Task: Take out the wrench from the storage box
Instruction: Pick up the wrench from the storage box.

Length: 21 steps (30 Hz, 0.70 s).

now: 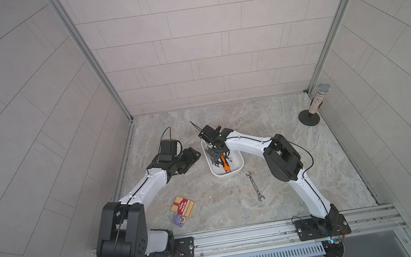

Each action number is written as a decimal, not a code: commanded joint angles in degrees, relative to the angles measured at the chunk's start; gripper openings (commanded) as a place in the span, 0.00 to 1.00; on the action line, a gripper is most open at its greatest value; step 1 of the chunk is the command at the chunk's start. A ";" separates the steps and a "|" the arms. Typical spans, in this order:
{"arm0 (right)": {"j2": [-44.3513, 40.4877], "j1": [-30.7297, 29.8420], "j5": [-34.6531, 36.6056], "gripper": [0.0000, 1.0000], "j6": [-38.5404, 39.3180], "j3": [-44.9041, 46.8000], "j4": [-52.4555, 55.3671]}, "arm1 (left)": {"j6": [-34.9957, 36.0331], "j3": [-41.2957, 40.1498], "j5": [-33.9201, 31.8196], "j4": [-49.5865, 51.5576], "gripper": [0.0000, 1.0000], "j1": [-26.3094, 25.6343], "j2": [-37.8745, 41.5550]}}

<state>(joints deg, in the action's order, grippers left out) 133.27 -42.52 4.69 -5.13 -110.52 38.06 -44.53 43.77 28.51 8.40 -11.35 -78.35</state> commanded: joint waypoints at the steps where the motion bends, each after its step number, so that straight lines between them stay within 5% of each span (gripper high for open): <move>1: -7.26 0.83 -5.76 0.00 -3.85 0.24 1.16 | 1.02 -0.73 -0.98 0.30 0.67 0.17 1.94; 8: -19.48 3.05 -9.78 0.00 -6.80 8.87 -1.85 | 2.07 -0.72 -3.32 1.77 0.67 -1.42 3.39; 14: -36.35 7.27 -12.29 0.00 -11.50 30.08 -10.83 | 1.80 -1.21 -4.52 1.73 0.68 -3.44 3.81; 21: -30.30 7.75 -18.79 0.00 -14.88 29.26 -14.63 | 2.17 -1.82 -4.70 2.93 0.68 -3.51 5.29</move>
<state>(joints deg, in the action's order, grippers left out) 99.53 -33.98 -10.13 -17.37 -80.44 27.31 -43.64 43.09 25.12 10.15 -14.76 -75.18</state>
